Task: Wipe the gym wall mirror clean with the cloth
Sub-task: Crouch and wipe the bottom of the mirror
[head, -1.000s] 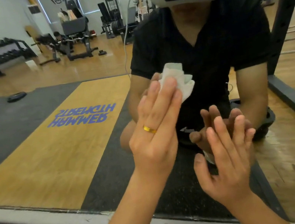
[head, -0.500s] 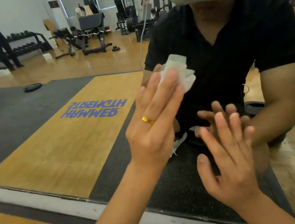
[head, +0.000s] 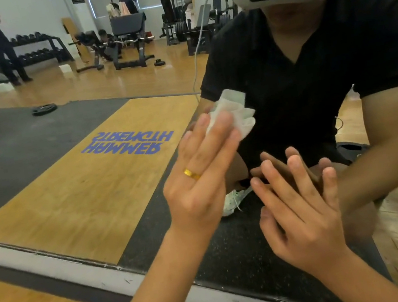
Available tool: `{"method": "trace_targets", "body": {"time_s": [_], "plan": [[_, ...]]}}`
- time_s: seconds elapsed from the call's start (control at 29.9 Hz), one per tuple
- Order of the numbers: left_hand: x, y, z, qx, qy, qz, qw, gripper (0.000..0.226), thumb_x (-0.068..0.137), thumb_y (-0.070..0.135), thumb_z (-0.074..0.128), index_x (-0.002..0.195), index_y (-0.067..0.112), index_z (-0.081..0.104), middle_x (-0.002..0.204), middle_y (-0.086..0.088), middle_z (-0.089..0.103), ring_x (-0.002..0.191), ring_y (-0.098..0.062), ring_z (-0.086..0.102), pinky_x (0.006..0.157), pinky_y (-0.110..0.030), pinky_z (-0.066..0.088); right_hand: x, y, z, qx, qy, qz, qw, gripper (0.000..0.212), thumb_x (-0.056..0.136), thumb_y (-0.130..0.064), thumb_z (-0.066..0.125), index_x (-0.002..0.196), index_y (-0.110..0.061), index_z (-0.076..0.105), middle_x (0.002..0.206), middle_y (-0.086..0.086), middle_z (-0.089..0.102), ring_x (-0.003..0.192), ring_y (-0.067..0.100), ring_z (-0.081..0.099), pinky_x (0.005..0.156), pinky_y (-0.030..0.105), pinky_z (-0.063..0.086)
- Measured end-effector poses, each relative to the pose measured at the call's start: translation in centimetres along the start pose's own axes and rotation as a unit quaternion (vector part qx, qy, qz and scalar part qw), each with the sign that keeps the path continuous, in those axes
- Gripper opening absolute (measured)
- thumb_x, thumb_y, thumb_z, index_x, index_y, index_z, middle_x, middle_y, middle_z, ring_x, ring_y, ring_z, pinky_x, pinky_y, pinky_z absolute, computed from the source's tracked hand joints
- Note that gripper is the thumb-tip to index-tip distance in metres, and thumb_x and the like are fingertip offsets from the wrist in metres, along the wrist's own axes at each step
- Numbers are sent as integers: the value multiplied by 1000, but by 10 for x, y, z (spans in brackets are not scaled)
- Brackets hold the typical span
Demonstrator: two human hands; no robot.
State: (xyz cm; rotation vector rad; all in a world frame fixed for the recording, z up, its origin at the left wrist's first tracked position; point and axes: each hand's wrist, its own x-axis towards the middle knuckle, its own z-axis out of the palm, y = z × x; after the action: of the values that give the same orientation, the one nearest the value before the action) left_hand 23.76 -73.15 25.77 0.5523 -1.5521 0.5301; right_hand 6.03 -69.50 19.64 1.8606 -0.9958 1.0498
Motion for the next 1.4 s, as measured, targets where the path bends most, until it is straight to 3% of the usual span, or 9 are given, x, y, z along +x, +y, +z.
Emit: {"method": "trace_targets", "body": {"time_s": [0.13, 0.33, 0.5, 0.64, 0.77, 0.87, 0.97, 1.17, 1.4], "plan": [[-4, -28, -23, 28, 17, -45, 998, 49, 83, -24, 72, 128, -5, 63, 139, -15, 58, 123, -41, 64, 98, -61, 54, -2, 4, -3, -3, -12, -14, 1000, 52, 96, -20, 55, 148, -16, 50, 166, 3, 32, 158, 29, 17, 128, 52, 2], [-7, -25, -13, 82, 90, -107, 987, 27, 102, -5, 56, 127, -14, 53, 138, -26, 48, 138, -38, 43, 119, -41, 38, -1, 2, -1, -4, 4, -7, 1000, 49, 97, -24, 54, 145, -15, 52, 152, 7, 47, 158, 28, 20, 127, 51, 3], [-7, -25, -16, 78, 67, -105, 989, 29, 99, -12, 57, 128, -14, 53, 141, -27, 46, 138, -32, 48, 112, -57, 45, -2, 2, 1, -10, 8, -10, 1000, 50, 95, -21, 55, 144, -15, 55, 152, 6, 47, 157, 29, 21, 127, 52, 5], [-22, -46, -40, 145, 9, -64, 987, 36, 91, -21, 65, 125, -13, 62, 139, -28, 52, 133, -42, 55, 110, -52, 49, 0, 1, -1, -1, 10, -9, 1000, 46, 93, -18, 56, 138, -14, 64, 150, 5, 51, 156, 28, 24, 128, 51, 5], [-24, -53, -53, 178, 36, -99, 978, 30, 98, -10, 63, 128, -10, 63, 142, -24, 52, 134, -33, 56, 106, -47, 52, -1, 3, -2, 25, 0, -15, 1000, 43, 92, -18, 56, 132, -15, 70, 149, 4, 54, 156, 29, 25, 128, 52, 5], [-7, -30, -34, 143, 35, -76, 986, 35, 94, -18, 62, 129, -11, 59, 143, -24, 49, 140, -29, 49, 111, -49, 48, -1, 3, -3, 32, -2, -26, 999, 40, 93, -22, 56, 129, -17, 73, 149, 4, 54, 156, 31, 24, 127, 54, 5], [6, -19, -24, 100, -5, -38, 994, 42, 86, -29, 63, 125, -15, 59, 140, -29, 49, 137, -40, 49, 115, -53, 42, -2, 5, -3, 25, -6, -34, 999, 40, 94, -22, 57, 130, -20, 73, 151, 5, 52, 157, 32, 22, 127, 55, 5], [-44, -65, -63, 128, -47, -18, 991, 50, 81, -31, 67, 127, -13, 61, 136, -29, 58, 128, -51, 57, 115, -51, 43, -3, 8, -6, -4, -17, -33, 999, 47, 93, -22, 61, 140, -19, 63, 159, 8, 41, 158, 31, 18, 127, 53, 4], [-55, -69, -51, 84, 5, -36, 996, 32, 94, -14, 64, 126, -11, 61, 141, -22, 55, 136, -36, 54, 114, -42, 45, 24, -34, 0, 85, 16, -40, 995, 42, 98, -16, 52, 141, -15, 51, 170, 1, 24, 157, 26, 23, 129, 48, 7]]}}
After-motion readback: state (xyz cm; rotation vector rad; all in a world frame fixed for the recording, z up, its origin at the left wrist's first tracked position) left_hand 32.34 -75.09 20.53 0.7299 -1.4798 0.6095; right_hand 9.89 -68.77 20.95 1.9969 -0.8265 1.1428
